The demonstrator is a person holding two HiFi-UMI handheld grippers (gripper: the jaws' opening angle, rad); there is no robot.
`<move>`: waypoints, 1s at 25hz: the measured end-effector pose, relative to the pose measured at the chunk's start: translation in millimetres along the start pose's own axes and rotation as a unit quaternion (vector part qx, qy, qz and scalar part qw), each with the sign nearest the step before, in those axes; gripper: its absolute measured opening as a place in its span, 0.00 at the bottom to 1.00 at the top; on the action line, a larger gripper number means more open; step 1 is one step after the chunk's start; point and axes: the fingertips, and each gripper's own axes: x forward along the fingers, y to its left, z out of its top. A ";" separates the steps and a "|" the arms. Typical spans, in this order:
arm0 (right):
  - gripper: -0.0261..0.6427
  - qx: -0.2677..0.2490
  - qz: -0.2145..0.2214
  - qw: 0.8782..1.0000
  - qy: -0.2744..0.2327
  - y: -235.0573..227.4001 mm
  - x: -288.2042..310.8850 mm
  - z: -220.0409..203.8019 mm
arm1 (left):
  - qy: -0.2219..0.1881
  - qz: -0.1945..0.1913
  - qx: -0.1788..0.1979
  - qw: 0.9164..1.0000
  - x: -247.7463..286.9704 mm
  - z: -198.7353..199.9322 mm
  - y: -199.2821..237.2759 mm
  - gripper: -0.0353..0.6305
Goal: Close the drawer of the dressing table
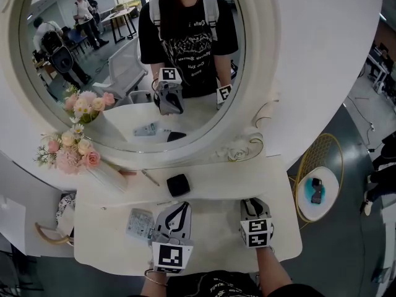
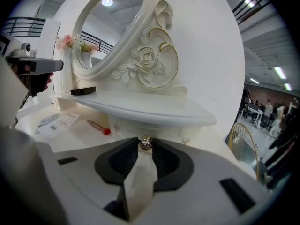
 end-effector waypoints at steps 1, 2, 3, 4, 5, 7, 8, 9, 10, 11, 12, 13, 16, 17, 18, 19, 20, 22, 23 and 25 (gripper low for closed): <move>0.19 0.000 0.000 1.000 0.000 0.2 0.1 -0.2 | -0.001 0.000 -0.001 1.000 0.1 -0.1 -0.3 0.08; 0.19 0.001 0.001 1.000 0.000 0.4 0.1 -0.4 | -0.001 0.000 -0.002 1.000 0.1 -0.2 -0.7 0.08; 0.19 0.003 0.002 1.000 -0.001 0.4 0.2 -0.6 | -0.002 0.000 -0.003 1.000 0.1 -0.3 -0.9 0.08; 0.19 0.007 0.004 1.000 -0.002 0.4 0.3 -0.6 | -0.002 0.000 -0.004 1.000 0.1 -0.2 -0.9 0.08; 0.19 0.011 0.006 1.000 -0.003 0.4 0.3 -0.3 | -0.002 0.000 -0.005 1.000 0.0 -0.1 -0.9 0.08; 0.19 0.027 0.014 1.000 -0.003 0.9 -0.2 0.3 | -0.003 0.001 -0.005 1.000 -0.3 0.1 -0.8 0.08; 0.20 0.036 0.022 0.999 -0.002 2.1 -0.5 0.4 | -0.002 0.001 -0.004 1.000 -0.5 0.2 -0.7 0.08; 0.23 0.042 0.032 0.999 0.000 4.2 -0.6 0.6 | -0.001 0.001 -0.002 1.000 -0.7 0.2 -0.6 0.08; 0.25 0.044 0.041 0.998 0.001 6.5 -1.0 0.7 | 0.001 0.001 -0.001 1.000 -1.0 0.1 -0.4 0.08; 0.27 0.043 0.046 0.998 0.001 8.4 -1.7 0.4 | 0.002 0.001 0.000 1.000 -1.2 -0.1 -0.2 0.08; 0.28 0.043 0.049 0.998 0.002 9.3 -2.7 -0.3 | 0.003 0.001 0.000 1.000 -1.3 -0.3 -0.1 0.08; 0.28 0.043 0.050 0.998 0.003 9.7 -4.2 -1.0 | 0.002 0.001 0.000 1.000 -1.4 -0.5 0.0 0.08; 0.31 0.046 0.053 0.998 0.001 10.6 -10.1 -3.3 | 0.004 0.003 -0.001 1.000 -2.1 -4.7 0.7 0.08; 0.31 0.045 0.055 0.997 0.002 11.2 -12.2 -4.9 | 0.006 0.004 0.001 1.000 -2.5 -7.8 1.0 0.08; 0.31 0.043 0.057 0.997 0.003 11.9 -14.6 -7.0 | 0.008 0.004 0.002 1.000 -2.9 -10.1 1.0 0.08; 0.31 0.042 0.057 0.997 0.004 12.5 -17.4 -9.0 | 0.009 0.003 0.002 1.000 -3.2 -10.9 0.7 0.08; 0.32 0.041 0.058 0.997 0.004 13.0 -20.5 -10.2 | 0.008 0.003 0.001 1.000 -3.4 -10.3 0.2 0.08; 0.32 0.041 0.061 0.997 -0.003 14.8 -26.8 -9.0 | 0.006 0.001 0.000 1.000 -3.9 -7.8 -0.5 0.08; 0.32 0.042 0.063 0.997 -0.008 15.9 -30.0 -6.7 | 0.005 0.001 0.000 1.000 -4.2 -7.7 -1.0 0.08; 0.33 0.047 0.067 0.996 -0.022 18.0 -36.6 0.8 | 0.002 0.000 -0.001 1.000 -4.9 -6.0 -2.3 0.08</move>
